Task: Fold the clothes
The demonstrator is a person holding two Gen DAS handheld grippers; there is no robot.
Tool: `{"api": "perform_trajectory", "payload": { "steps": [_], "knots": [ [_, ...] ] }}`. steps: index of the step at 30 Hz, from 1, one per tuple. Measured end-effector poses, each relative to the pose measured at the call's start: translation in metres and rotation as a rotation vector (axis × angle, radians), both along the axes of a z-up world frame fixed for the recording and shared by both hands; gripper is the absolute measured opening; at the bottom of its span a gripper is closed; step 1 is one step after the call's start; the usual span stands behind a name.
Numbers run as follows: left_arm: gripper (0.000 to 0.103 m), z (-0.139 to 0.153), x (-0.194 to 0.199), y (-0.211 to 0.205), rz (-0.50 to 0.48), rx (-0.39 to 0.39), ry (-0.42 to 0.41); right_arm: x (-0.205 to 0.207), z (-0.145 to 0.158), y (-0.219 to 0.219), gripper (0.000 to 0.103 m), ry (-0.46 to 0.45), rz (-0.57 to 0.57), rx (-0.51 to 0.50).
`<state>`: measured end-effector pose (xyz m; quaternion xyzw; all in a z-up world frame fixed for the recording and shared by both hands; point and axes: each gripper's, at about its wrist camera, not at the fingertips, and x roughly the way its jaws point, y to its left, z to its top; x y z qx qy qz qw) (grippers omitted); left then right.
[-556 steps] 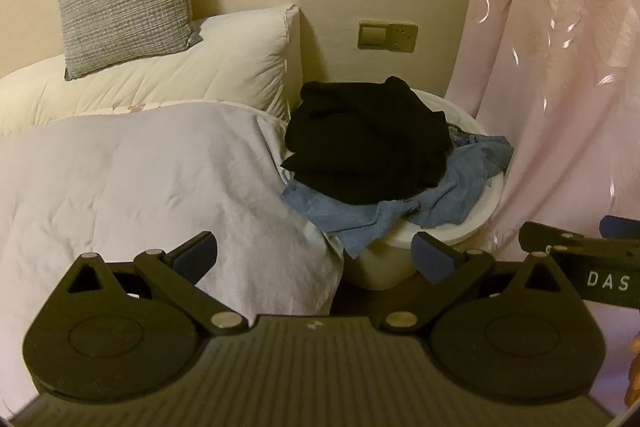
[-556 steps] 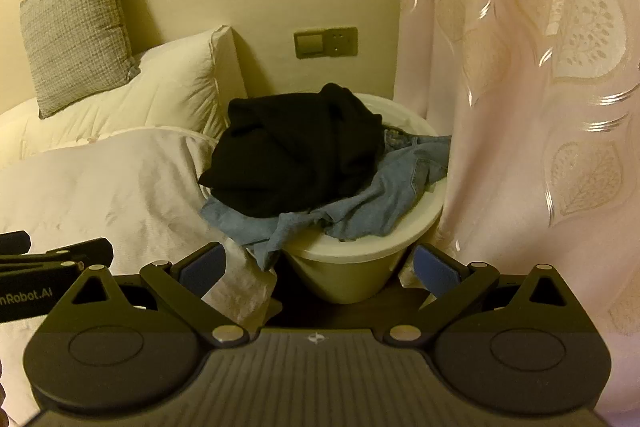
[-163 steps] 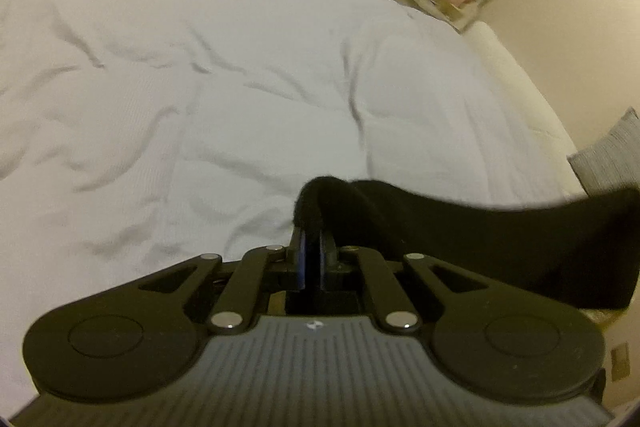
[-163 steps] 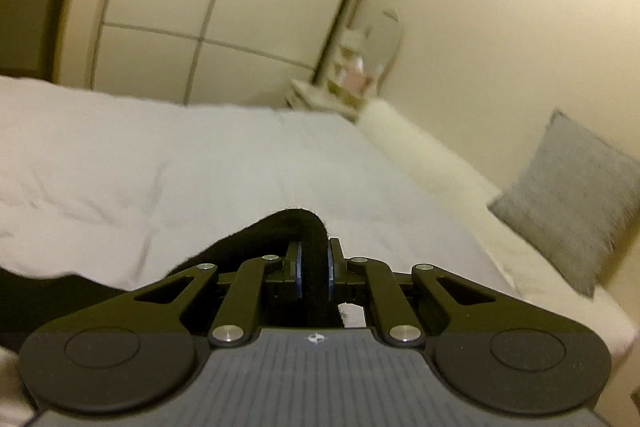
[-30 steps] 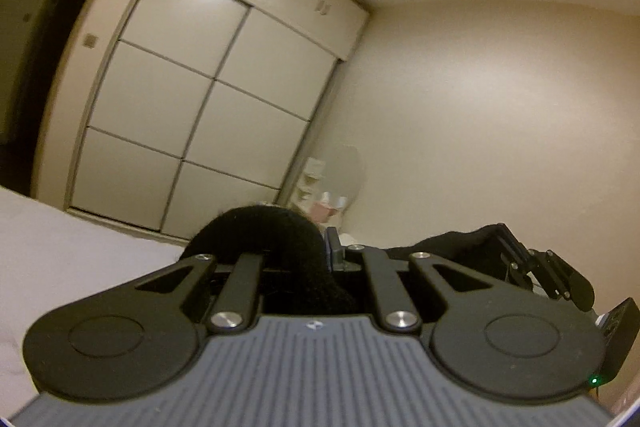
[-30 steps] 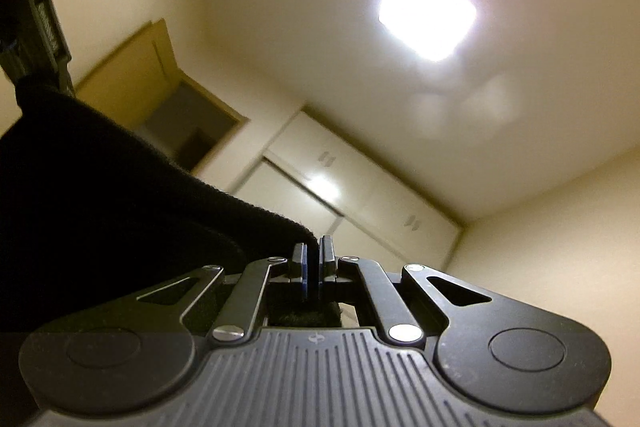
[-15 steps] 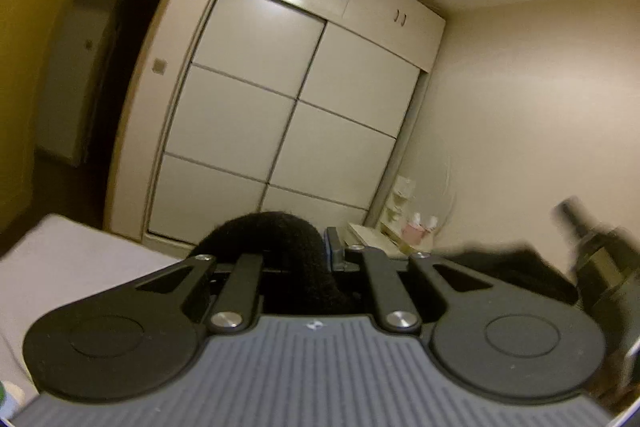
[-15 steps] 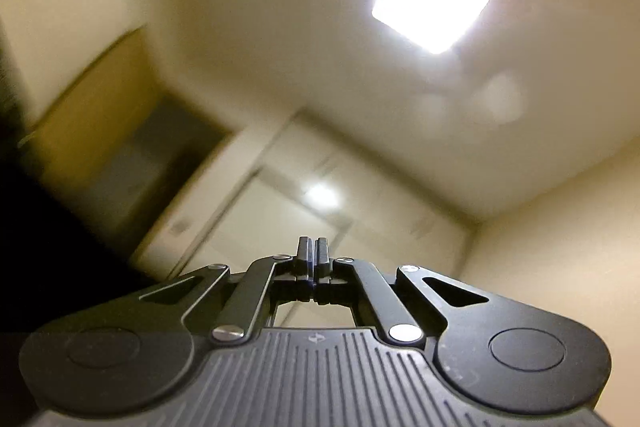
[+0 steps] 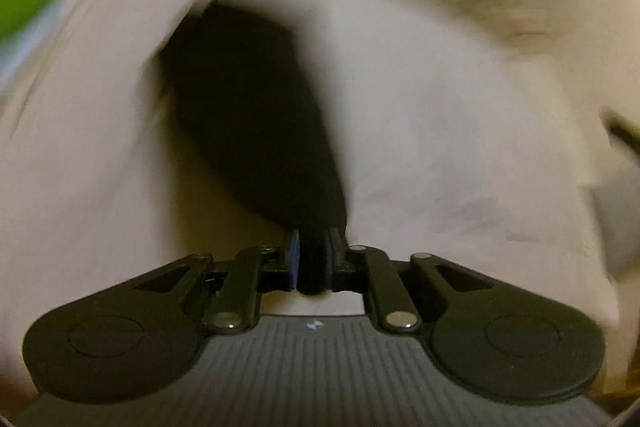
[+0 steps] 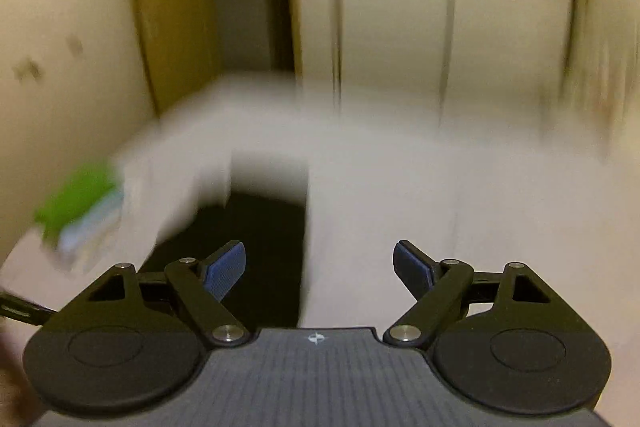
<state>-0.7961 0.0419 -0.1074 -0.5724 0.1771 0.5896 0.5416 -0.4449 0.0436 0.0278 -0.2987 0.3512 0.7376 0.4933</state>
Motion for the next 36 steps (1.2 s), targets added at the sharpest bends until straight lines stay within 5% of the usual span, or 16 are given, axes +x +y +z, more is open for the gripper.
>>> {"api": "perform_trajectory", "payload": {
  "steps": [3, 6, 7, 10, 15, 22, 23, 24, 25, 27, 33, 35, 36],
  "knots": [
    [0.008, -0.063, -0.007, -0.059, 0.133, -0.187, 0.003, 0.018, -0.106, -0.037, 0.076, 0.161, -0.074, -0.316],
    [0.013, -0.079, -0.003, -0.075, 0.192, -0.177, -0.012, 0.016, -0.162, -0.043, 0.076, 0.305, -0.089, -0.490],
    [0.022, -0.082, -0.001, -0.078, 0.209, -0.162, -0.020, 0.011, -0.170, -0.033, 0.076, 0.331, -0.099, -0.499],
    [0.026, -0.098, 0.009, -0.085, 0.250, -0.120, -0.060, -0.003, -0.195, 0.000, 0.076, 0.409, -0.130, -0.527],
    [0.039, -0.147, 0.006, -0.057, 0.300, -0.080, -0.129, 0.003, -0.267, 0.013, 0.076, 0.606, -0.325, -0.548],
    [0.042, -0.202, -0.014, -0.023, 0.402, -0.038, -0.266, -0.016, -0.349, 0.048, 0.075, 0.748, -0.467, -0.526],
    [0.040, -0.208, -0.016, -0.017, 0.402, -0.041, -0.293, -0.022, -0.358, 0.055, 0.067, 0.788, -0.469, -0.534],
    [0.033, -0.212, -0.017, -0.011, 0.394, -0.047, -0.309, -0.028, -0.364, 0.061, 0.036, 0.814, -0.460, -0.542],
    [0.022, -0.212, -0.017, -0.006, 0.377, -0.059, -0.308, -0.033, -0.358, 0.064, 0.025, 0.800, -0.449, -0.536],
    [0.018, -0.209, -0.017, 0.002, 0.343, -0.073, -0.307, -0.043, -0.347, 0.070, 0.020, 0.771, -0.428, -0.523],
    [0.008, -0.126, -0.040, -0.025, 0.305, 0.092, -0.407, -0.002, -0.222, 0.024, 0.017, 0.638, -0.435, -0.481],
    [0.011, -0.113, -0.046, -0.039, 0.314, 0.071, -0.397, 0.007, -0.207, 0.003, 0.020, 0.505, -0.425, -0.567],
    [0.014, -0.117, -0.047, -0.046, 0.321, 0.015, -0.368, 0.012, -0.216, -0.008, 0.040, 0.414, -0.436, -0.625]
  ]
}}
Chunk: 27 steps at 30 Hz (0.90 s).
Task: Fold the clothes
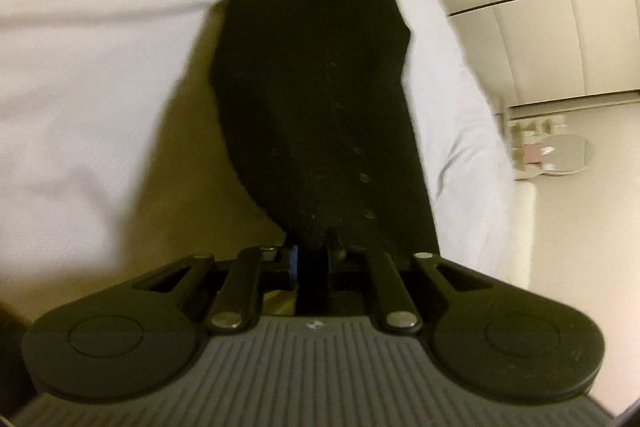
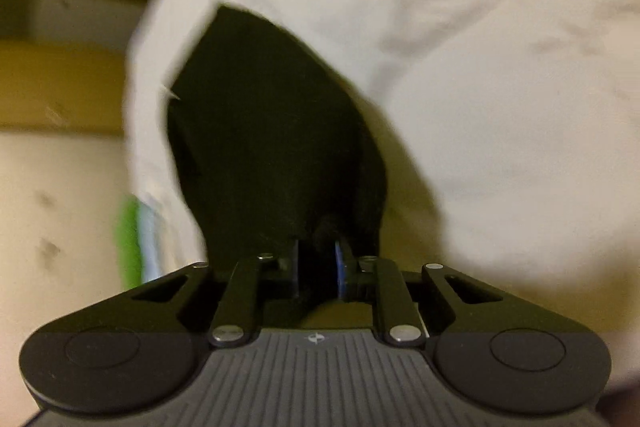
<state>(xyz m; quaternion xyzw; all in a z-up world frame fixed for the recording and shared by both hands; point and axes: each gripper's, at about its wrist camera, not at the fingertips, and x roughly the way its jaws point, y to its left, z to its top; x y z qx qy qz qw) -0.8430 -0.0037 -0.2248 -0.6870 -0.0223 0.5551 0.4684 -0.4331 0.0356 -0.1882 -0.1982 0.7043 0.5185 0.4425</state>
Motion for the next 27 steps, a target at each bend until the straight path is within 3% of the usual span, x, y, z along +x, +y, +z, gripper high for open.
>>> {"api": "perform_trajectory", "payload": {
  "steps": [2, 5, 11, 14, 15, 22, 23, 24, 25, 26, 27],
  "knots": [
    [0.014, -0.018, 0.005, -0.009, -0.032, -0.156, 0.095, 0.015, -0.024, -0.022, 0.059, -0.128, 0.028, -0.130],
    [0.013, -0.049, 0.020, -0.025, -0.069, -0.291, 0.137, 0.046, -0.064, -0.050, 0.058, -0.028, -0.073, -0.186],
    [0.032, -0.062, 0.046, -0.040, -0.011, -0.220, 0.152, 0.047, -0.100, -0.041, 0.058, 0.114, -0.066, -0.002],
    [0.041, -0.072, 0.048, -0.045, 0.061, -0.184, 0.147, 0.043, -0.118, -0.026, 0.058, 0.172, -0.062, 0.074],
    [0.048, -0.077, 0.046, -0.047, 0.093, -0.170, 0.138, 0.042, -0.125, -0.021, 0.060, 0.187, -0.061, 0.079],
    [0.050, -0.117, 0.035, -0.053, 0.259, -0.079, 0.015, 0.037, -0.183, 0.008, 0.065, 0.390, -0.094, 0.080],
    [0.050, -0.121, 0.034, -0.051, 0.275, -0.060, -0.004, 0.036, -0.189, 0.012, 0.062, 0.437, -0.110, 0.074],
    [0.042, -0.122, 0.033, -0.048, 0.285, -0.042, -0.017, 0.032, -0.192, 0.017, 0.043, 0.446, -0.100, 0.055],
    [0.016, -0.122, 0.033, -0.045, 0.287, -0.021, -0.028, 0.029, -0.189, 0.020, 0.029, 0.445, -0.074, 0.056],
    [0.006, -0.119, 0.033, -0.044, 0.273, 0.008, -0.031, 0.027, -0.187, 0.022, 0.019, 0.444, -0.047, 0.058],
    [0.009, -0.114, 0.033, -0.044, 0.254, 0.044, -0.027, 0.028, -0.184, 0.023, 0.019, 0.444, -0.037, 0.059]
  ]
}}
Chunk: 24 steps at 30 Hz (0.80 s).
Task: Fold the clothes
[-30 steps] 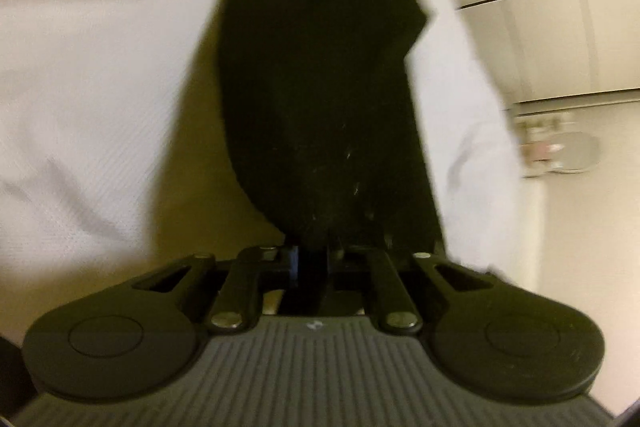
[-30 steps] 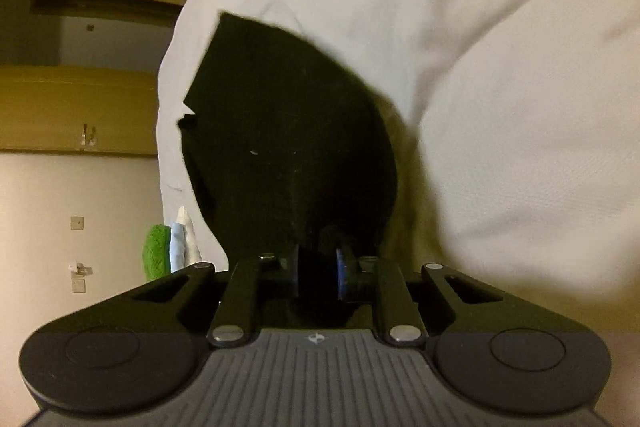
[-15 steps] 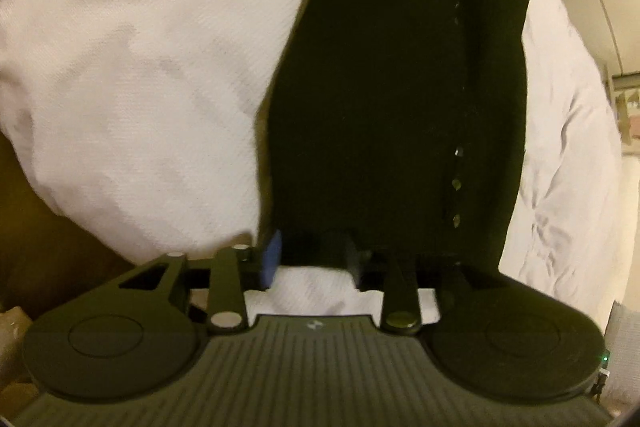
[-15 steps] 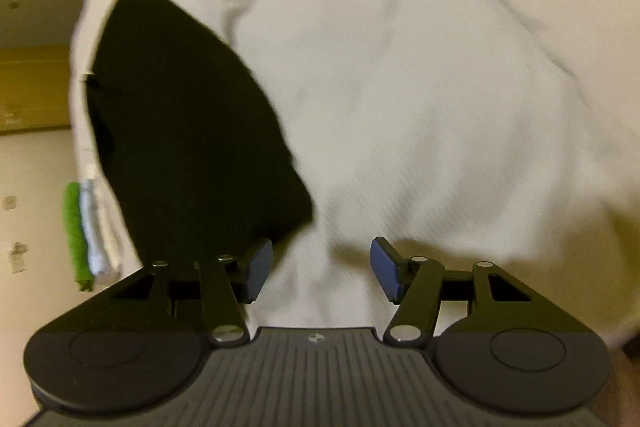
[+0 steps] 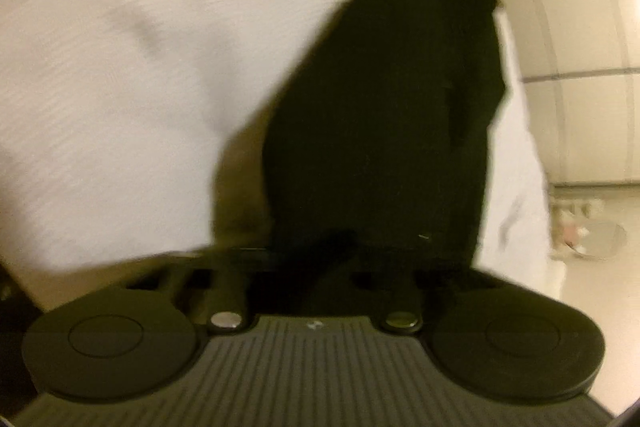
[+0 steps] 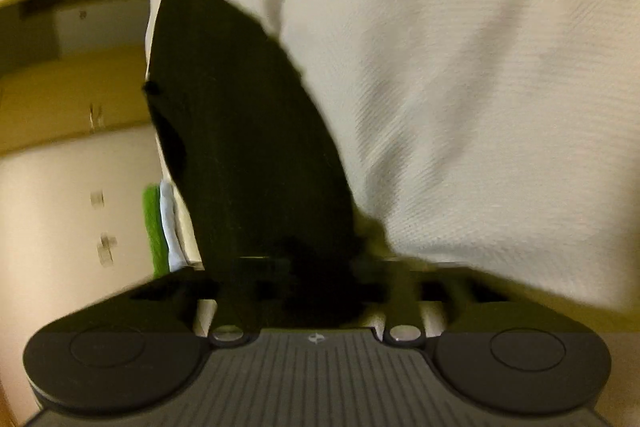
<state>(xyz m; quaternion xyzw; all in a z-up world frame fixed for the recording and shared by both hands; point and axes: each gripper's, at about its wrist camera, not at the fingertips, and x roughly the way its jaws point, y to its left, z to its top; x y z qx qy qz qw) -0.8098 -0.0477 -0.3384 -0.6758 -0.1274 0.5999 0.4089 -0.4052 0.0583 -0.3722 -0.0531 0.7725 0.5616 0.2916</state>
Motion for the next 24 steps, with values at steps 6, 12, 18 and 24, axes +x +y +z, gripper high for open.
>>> {"api": "perform_trajectory", "payload": {
  "steps": [6, 12, 18, 24],
  "knots": [
    [0.024, -0.005, -0.004, -0.007, 0.017, -0.031, 0.026, -0.003, 0.006, 0.002, 0.062, -0.008, 0.031, 0.033],
    [0.008, -0.001, 0.001, 0.013, 0.004, -0.038, 0.020, -0.026, 0.023, 0.009, 0.014, -0.036, 0.057, 0.025],
    [0.007, 0.102, 0.005, 0.016, -0.072, 0.160, 0.142, -0.001, 0.129, 0.002, 0.013, 0.099, -0.014, 0.176],
    [0.007, 0.255, 0.002, 0.018, -0.104, 0.473, 0.307, 0.007, 0.287, 0.001, 0.014, 0.185, 0.016, 0.522]
  ]
}}
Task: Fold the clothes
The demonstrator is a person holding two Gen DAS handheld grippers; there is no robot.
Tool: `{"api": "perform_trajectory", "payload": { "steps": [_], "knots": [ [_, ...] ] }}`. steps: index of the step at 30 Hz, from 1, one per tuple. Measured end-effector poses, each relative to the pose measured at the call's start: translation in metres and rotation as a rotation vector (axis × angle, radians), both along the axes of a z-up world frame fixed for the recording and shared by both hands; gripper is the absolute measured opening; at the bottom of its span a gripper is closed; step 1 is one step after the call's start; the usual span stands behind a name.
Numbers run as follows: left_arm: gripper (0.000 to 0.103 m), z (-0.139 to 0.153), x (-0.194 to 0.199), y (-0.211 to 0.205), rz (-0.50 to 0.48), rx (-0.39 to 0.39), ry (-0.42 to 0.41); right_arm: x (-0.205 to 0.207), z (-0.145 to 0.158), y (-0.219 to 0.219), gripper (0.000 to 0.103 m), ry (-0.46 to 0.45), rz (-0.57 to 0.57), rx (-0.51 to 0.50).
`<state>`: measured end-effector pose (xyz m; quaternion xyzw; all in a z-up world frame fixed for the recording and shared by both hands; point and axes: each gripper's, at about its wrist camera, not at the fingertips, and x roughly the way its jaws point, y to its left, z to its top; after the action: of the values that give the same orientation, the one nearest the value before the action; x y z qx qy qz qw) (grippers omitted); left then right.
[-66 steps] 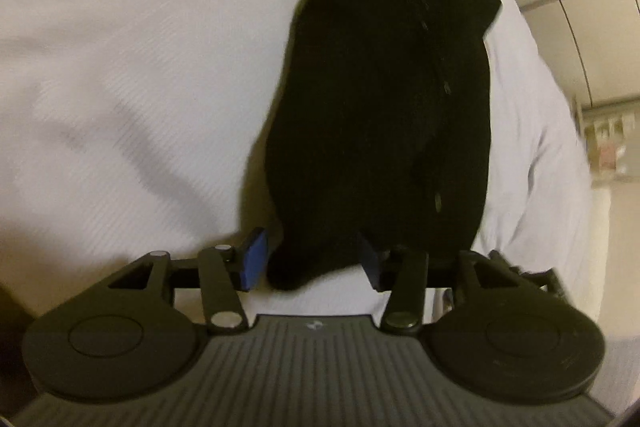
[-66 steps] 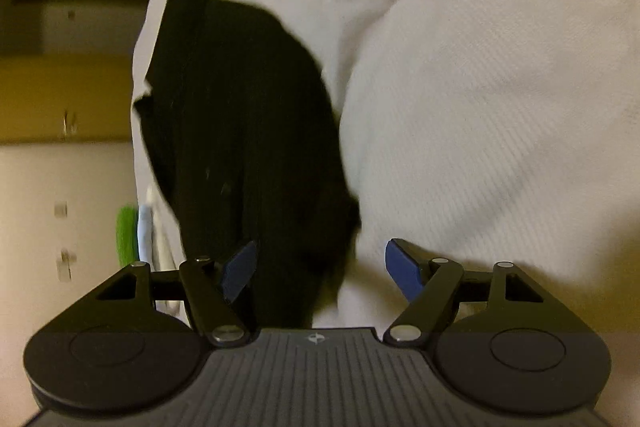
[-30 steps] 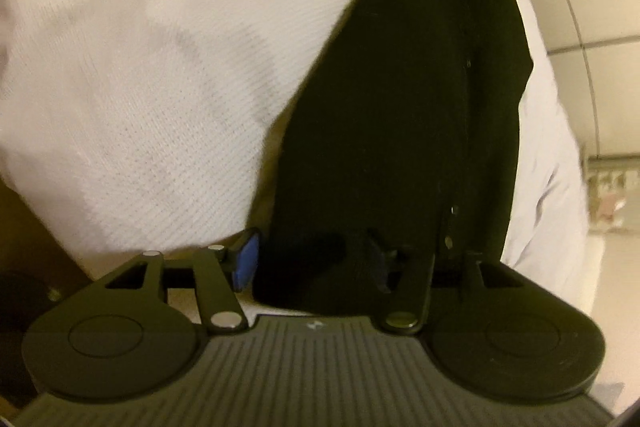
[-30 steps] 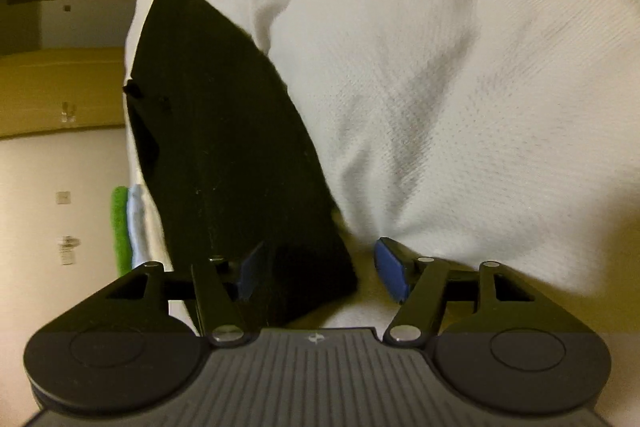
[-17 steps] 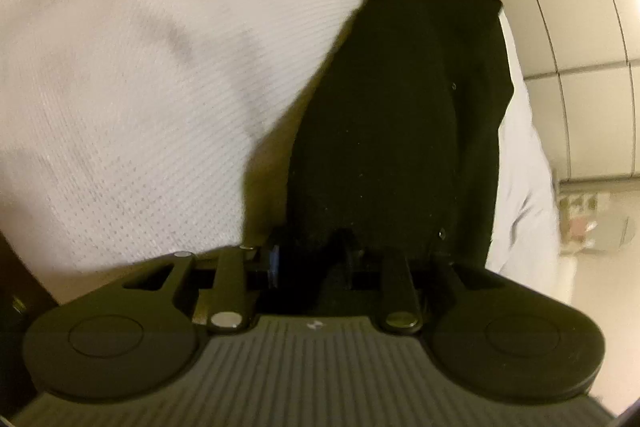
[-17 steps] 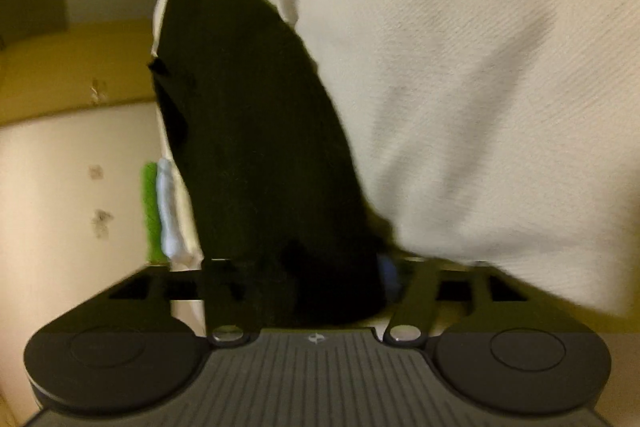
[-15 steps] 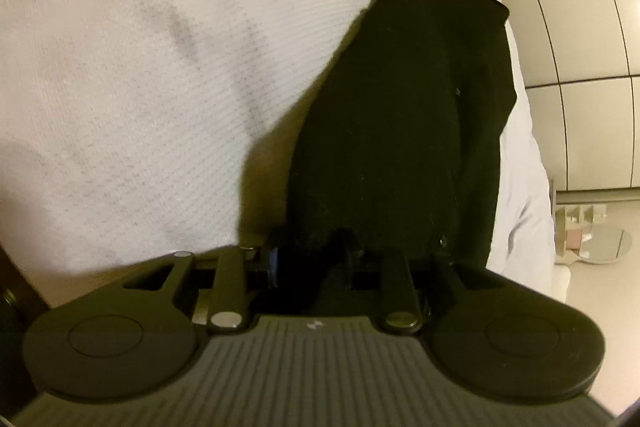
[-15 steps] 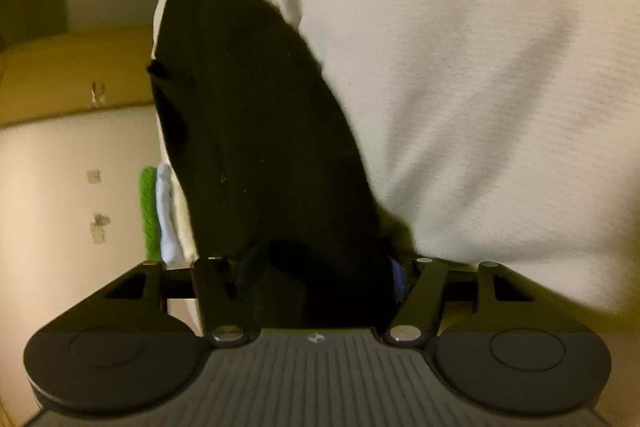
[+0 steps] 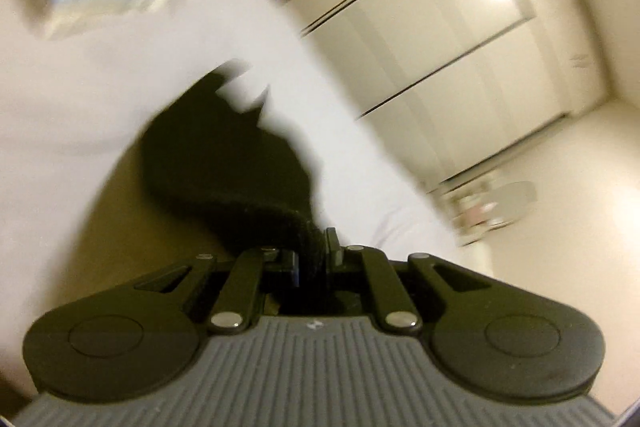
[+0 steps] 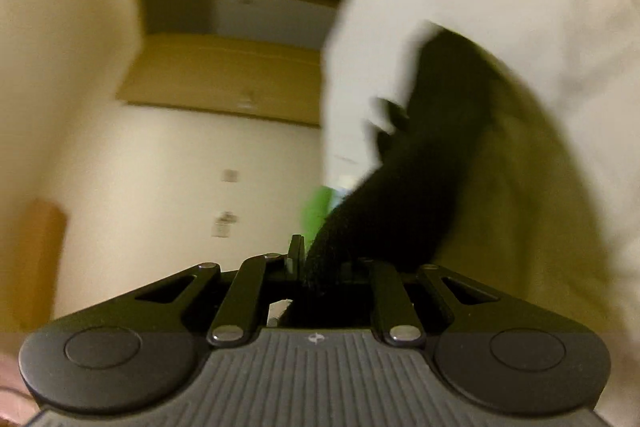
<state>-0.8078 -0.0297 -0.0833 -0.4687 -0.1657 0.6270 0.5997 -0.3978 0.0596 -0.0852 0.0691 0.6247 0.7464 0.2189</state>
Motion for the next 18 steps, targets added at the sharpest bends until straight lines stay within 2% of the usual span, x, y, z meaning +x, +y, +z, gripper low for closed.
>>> {"api": "perform_trajectory", "payload": {
  "steps": [4, 8, 10, 14, 16, 18],
  "knots": [
    [0.007, 0.102, 0.005, -0.003, -0.051, 0.155, 0.127, 0.001, 0.102, 0.001, 0.014, -0.027, 0.003, 0.184],
    [0.008, 0.199, 0.007, 0.007, -0.117, 0.216, 0.234, -0.001, 0.191, 0.003, 0.014, -0.021, -0.011, 0.317],
    [0.008, 0.239, 0.005, 0.015, -0.148, 0.231, 0.254, -0.002, 0.227, 0.001, 0.014, -0.020, -0.033, 0.365],
    [0.008, 0.291, -0.005, 0.047, -0.200, 0.267, 0.282, -0.006, 0.282, 0.003, 0.014, 0.003, -0.089, 0.448],
    [0.008, 0.305, -0.013, 0.070, -0.222, 0.292, 0.286, -0.010, 0.297, 0.016, 0.014, -0.003, -0.125, 0.466],
    [0.008, 0.306, -0.026, 0.104, -0.242, 0.282, 0.265, -0.014, 0.305, 0.035, 0.014, -0.019, -0.164, 0.458]
  ]
}}
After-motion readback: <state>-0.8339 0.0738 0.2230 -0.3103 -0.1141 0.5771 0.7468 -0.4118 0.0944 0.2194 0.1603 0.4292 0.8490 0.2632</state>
